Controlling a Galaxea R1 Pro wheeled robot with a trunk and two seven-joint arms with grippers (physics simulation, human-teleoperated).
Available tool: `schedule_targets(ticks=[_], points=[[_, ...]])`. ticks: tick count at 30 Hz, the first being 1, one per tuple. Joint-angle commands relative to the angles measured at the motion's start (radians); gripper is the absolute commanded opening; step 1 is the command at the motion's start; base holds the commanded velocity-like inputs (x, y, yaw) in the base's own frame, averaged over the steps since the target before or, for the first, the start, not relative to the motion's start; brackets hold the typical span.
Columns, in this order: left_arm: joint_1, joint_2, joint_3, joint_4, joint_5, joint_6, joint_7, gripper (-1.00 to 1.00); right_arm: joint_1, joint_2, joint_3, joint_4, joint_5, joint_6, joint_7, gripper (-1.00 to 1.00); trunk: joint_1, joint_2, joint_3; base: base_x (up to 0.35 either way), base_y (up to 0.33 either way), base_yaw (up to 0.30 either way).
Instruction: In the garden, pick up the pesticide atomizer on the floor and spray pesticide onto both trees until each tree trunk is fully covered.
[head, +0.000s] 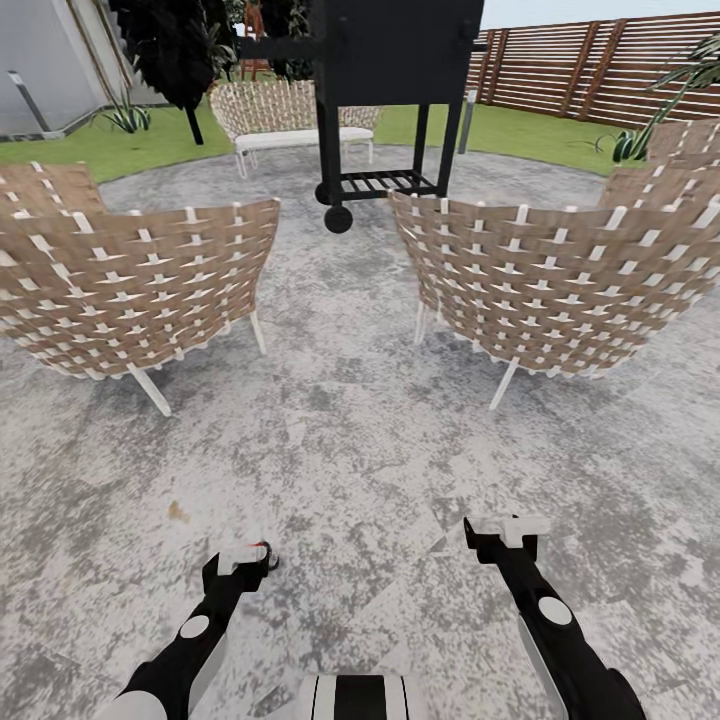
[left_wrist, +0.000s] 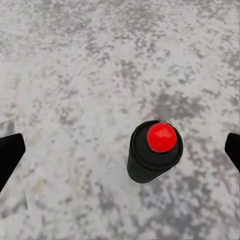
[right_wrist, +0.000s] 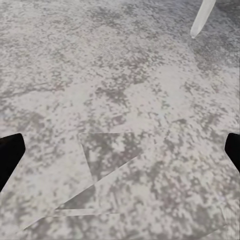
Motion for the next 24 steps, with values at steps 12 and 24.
schedule_targets(ticks=[12,24], points=[[0.001,-0.004,-0.003,0.000,-0.001,-0.011,-0.003,1.00,0.000,0.001,0.000,-0.001,0.000,-0.001,0.000,1.00,0.001,-0.001,-0.012,0.000,0.030,0.000],[0.000,-0.006,-0.004,0.000,-0.003,-0.015,-0.003,1.00,0.000,0.002,0.000,-0.001,0.000,-0.001,0.000,1.00,0.002,-0.001,-0.027,0.000,0.000,-0.015]])
